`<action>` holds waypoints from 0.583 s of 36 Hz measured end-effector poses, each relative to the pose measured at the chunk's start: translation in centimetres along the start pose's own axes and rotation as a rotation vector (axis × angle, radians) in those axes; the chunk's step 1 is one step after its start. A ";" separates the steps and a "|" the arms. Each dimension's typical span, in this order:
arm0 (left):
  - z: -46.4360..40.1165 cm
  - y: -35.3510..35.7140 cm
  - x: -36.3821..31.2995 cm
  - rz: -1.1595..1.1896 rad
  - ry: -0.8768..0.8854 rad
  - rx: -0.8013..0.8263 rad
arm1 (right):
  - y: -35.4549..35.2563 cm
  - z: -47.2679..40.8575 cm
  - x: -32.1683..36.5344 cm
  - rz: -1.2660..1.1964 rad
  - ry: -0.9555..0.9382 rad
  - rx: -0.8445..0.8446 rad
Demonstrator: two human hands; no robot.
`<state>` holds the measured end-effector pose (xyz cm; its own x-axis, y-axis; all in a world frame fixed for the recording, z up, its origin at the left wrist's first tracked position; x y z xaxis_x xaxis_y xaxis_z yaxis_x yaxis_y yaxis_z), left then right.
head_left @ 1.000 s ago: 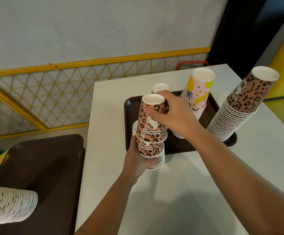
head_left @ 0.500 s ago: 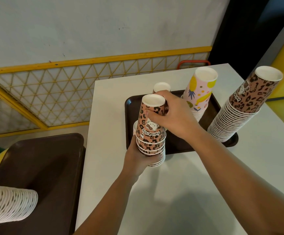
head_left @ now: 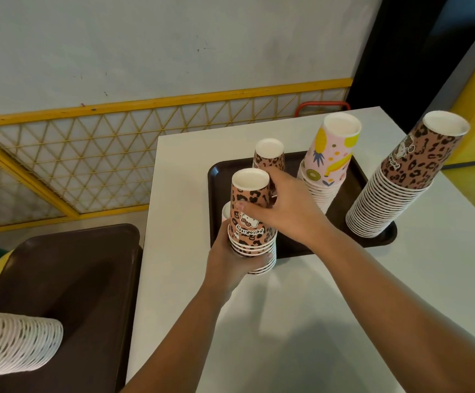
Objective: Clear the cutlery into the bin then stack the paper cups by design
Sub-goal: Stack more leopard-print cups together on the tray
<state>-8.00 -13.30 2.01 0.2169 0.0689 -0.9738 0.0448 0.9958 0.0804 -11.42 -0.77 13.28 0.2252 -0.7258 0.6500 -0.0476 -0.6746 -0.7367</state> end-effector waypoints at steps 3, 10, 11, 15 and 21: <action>0.1 0.1 -0.2 0.007 0.007 0.008 | -0.8 -0.3 0.2 -0.037 0.009 -0.045; 0.3 0.0 0.2 0.000 -0.015 -0.002 | -2.8 -1.4 1.0 -0.075 0.018 -0.130; 0.2 0.0 0.3 -0.009 -0.021 -0.006 | -3.1 -1.4 1.1 -0.085 0.019 -0.144; 0.2 -0.3 0.6 -0.009 -0.030 -0.016 | -4.4 -2.1 1.2 -0.190 0.057 -0.244; 0.4 -0.7 0.7 -0.021 -0.013 -0.024 | -7.5 -4.2 1.1 -0.188 0.054 -0.507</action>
<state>-7.51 -13.98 1.36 0.2289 0.0475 -0.9723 0.0259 0.9982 0.0549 -14.93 2.88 20.29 0.2255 -0.5832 0.7804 -0.4776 -0.7644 -0.4332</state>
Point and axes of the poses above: each hand's wrist, its own z-axis away from the middle knuckle, its own y-axis out of the palm, x = y × z, the point moved 5 cm from there along -z, towards the middle knuckle, and after that the axes turned 12 degrees about z, right-handed, at the moved point
